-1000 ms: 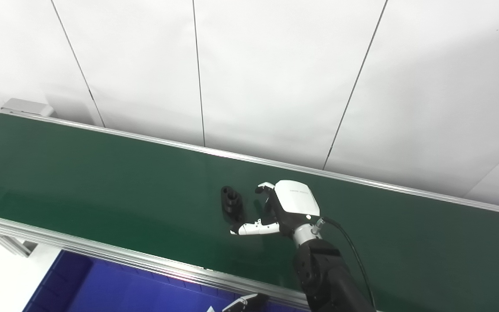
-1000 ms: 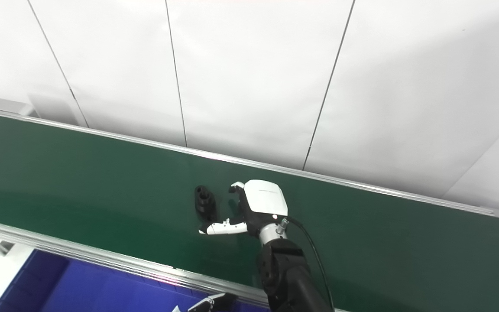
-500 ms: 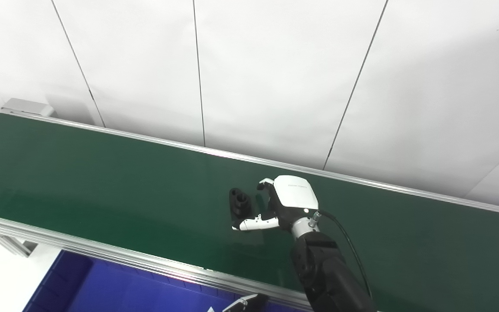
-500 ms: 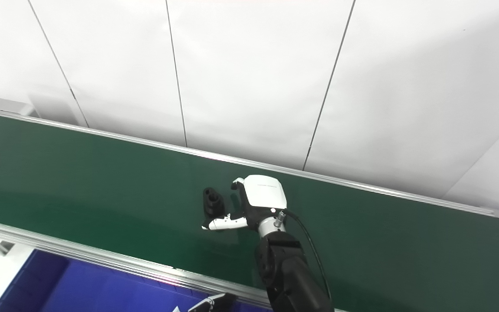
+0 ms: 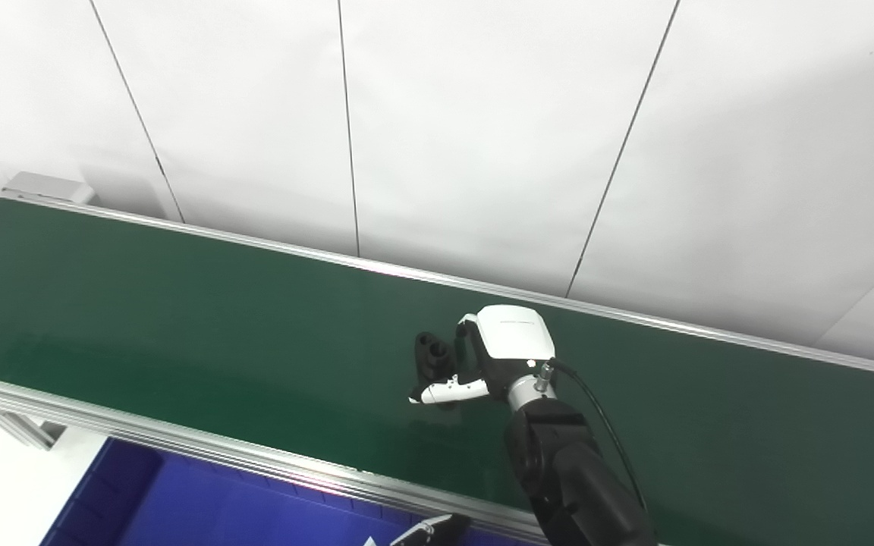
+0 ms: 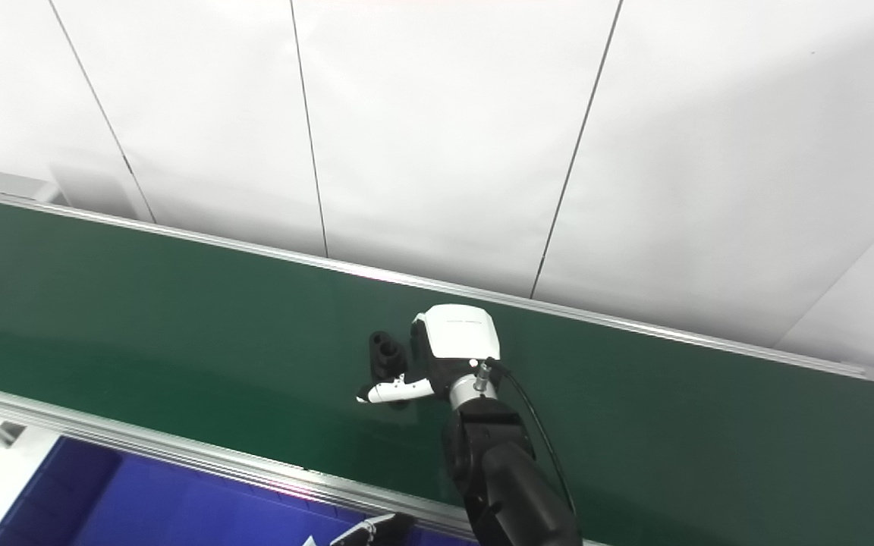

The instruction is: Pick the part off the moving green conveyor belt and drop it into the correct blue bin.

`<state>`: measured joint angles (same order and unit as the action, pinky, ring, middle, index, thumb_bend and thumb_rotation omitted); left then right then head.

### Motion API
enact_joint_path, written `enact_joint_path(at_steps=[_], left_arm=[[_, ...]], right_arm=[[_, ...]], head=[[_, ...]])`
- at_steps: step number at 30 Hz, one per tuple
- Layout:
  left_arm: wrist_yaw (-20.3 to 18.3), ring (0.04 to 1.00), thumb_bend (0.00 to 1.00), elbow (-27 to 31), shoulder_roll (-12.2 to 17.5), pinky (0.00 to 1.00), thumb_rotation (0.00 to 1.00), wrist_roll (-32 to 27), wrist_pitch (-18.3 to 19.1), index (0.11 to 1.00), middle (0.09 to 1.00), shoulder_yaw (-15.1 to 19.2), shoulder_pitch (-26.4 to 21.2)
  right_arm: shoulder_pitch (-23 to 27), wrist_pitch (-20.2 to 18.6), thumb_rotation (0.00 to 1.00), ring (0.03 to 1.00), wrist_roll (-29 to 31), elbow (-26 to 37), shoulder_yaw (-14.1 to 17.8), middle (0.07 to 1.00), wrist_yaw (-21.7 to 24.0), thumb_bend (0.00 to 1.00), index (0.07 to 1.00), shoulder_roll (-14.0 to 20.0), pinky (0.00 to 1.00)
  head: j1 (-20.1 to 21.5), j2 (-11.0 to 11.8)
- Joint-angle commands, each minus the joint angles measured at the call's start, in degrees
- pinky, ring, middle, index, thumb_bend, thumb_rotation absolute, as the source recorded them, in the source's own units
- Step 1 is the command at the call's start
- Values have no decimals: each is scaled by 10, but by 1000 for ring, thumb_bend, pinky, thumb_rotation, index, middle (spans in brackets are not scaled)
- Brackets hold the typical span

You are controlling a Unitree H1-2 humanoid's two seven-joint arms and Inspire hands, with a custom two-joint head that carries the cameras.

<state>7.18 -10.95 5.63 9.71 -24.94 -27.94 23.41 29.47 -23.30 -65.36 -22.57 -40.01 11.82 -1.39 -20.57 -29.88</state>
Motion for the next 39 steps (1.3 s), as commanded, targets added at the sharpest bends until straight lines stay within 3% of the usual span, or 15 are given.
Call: enact_joint_path(at_steps=[1, 7, 12, 14, 16, 17, 18, 19, 21, 25, 30, 39], left_arm=[[-22, 835, 1000, 17, -31, 734, 974, 17, -20, 846, 854, -31, -2], [-19, 835, 1000, 16, -31, 732, 973, 18, -20, 846, 854, -32, -3], [-15, 835, 1000, 16, -29, 729, 965, 16, -20, 844, 853, -37, -6], [-13, 832, 995, 15, -28, 728, 967, 18, -20, 843, 850, -37, -6], [-11, 830, 1000, 15, -27, 724, 972, 20, -20, 844, 852, -39, -7], [-10, 831, 1000, 14, -27, 726, 974, 20, -20, 845, 853, -39, -7], [-11, 832, 1000, 14, -26, 727, 975, 19, -20, 846, 854, -39, -8], [-11, 833, 1000, 14, -26, 729, 976, 18, -20, 847, 854, -39, -7], [-10, 831, 1000, 15, -25, 728, 976, 19, -20, 847, 854, -40, -8], [-10, 828, 1000, 16, -25, 722, 977, 20, -20, 846, 852, -39, -6], [-11, 831, 1000, 18, -25, 719, 978, 20, -19, 847, 852, -38, -4], [-8, 830, 1000, 16, -24, 722, 975, 19, -19, 846, 853, -39, -4]], right_arm=[[4, -7, 775, 254, -6, 10, -18, 427, 21, 922, 768, -12, 166], [-12, -15, 656, 265, -21, 8, -30, 446, 37, 870, 763, -10, 167], [-24, -14, 586, 258, -16, -6, -27, 422, 23, 828, 745, -9, 169], [-27, -13, 511, 257, -12, -9, -24, 405, 19, 803, 729, -9, 170], [-29, -15, 294, 255, -13, -16, -24, 377, 15, 746, 622, -9, 169], [-29, -16, 208, 247, -14, -21, -25, 361, 13, 658, 561, -9, 162], [-30, -16, 182, 243, -13, -26, -26, 354, 7, 608, 535, -9, 157], [-30, -16, 93, 237, -9, -31, -26, 411, 1, 570, 512, -8, 152], [-32, -5, 19, 234, 3, -39, -24, 458, -21, 539, 493, -6, 150], [-35, 10, 0, 250, 23, -51, -20, 472, -59, 529, 487, -3, 160], [-36, 25, 0, 300, 39, -64, -20, 419, -91, 521, 524, 1, 195], [-30, 23, 0, 304, 46, -61, -30, 413, -88, 520, 530, 8, 202]], head=[[1, -2], [0, -2], [1, -5], [2, -5], [2, -5], [2, -5], [2, -5], [2, -5], [2, -5], [3, -6], [5, -6], [6, -6]])
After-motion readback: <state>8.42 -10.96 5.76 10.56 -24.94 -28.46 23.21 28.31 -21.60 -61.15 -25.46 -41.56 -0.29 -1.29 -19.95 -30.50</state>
